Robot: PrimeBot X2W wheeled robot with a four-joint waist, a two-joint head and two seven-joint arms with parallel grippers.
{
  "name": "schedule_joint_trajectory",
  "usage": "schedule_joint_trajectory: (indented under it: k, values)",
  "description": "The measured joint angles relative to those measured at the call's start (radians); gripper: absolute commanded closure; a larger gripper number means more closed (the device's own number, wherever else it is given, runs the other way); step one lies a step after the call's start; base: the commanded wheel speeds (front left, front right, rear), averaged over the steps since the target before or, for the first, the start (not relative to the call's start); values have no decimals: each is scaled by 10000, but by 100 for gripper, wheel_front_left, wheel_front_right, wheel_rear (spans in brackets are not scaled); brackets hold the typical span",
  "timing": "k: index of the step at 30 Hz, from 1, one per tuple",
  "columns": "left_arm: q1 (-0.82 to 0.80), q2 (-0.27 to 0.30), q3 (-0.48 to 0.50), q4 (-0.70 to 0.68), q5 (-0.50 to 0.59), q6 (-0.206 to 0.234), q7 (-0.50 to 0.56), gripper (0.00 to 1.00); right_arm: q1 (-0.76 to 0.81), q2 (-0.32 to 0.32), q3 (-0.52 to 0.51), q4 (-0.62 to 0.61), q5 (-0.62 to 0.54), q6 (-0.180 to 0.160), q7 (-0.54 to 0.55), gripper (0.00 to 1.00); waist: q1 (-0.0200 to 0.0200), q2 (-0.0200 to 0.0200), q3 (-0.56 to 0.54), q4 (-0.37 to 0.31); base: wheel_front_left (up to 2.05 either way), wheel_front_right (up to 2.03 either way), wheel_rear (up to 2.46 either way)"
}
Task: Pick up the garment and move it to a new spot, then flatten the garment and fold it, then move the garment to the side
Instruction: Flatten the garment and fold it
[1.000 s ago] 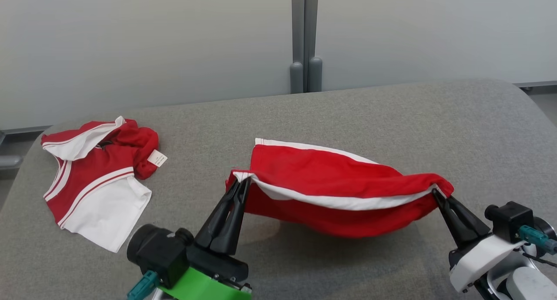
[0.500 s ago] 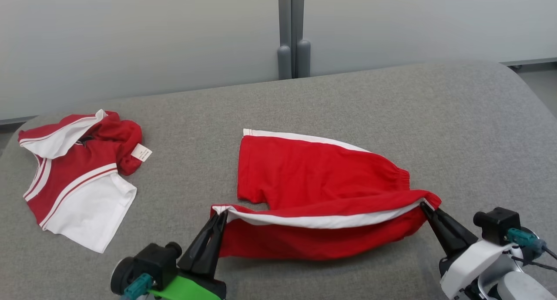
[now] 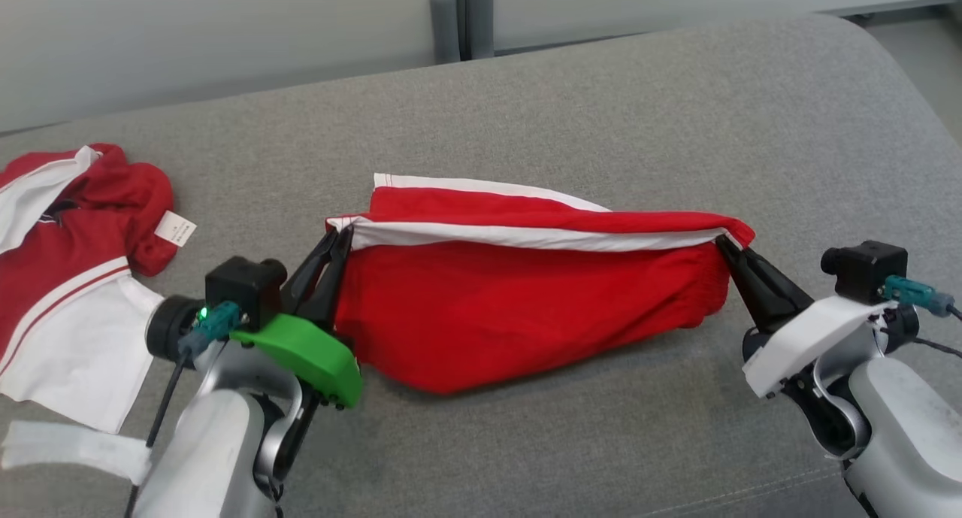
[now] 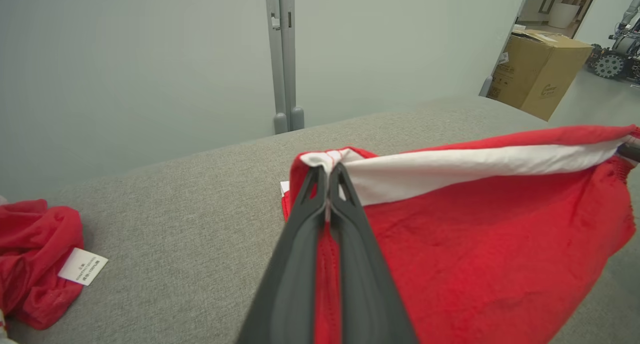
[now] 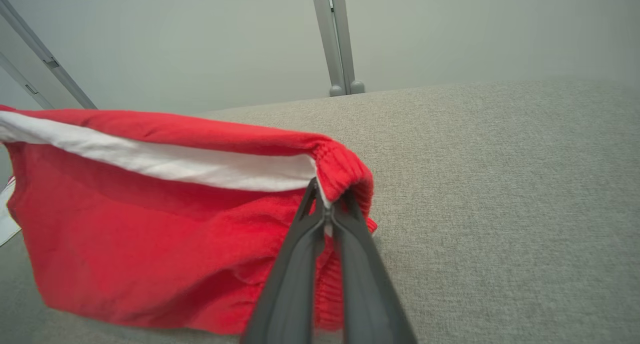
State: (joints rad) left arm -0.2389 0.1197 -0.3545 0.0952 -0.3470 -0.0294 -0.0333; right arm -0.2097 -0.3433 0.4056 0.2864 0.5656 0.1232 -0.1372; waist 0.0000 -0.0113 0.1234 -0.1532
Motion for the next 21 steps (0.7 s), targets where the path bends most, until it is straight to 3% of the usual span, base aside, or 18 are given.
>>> schedule_joint_trajectory:
  k: [16, 21]
  values:
    - [-3289, 61, 349, 2679, 351, 10, 955, 100, -2330, 1160, 433, 1246, 518, 2, 416, 100, 0, 0, 2137, -878, 0, 0, 0]
    - [-3784, 4, 336, 3501, 353, 8, 940, 94, -2753, 1304, 545, 1854, 596, 2, 408, 100, 1, 0, 2615, -1132, 0, 0, 0]
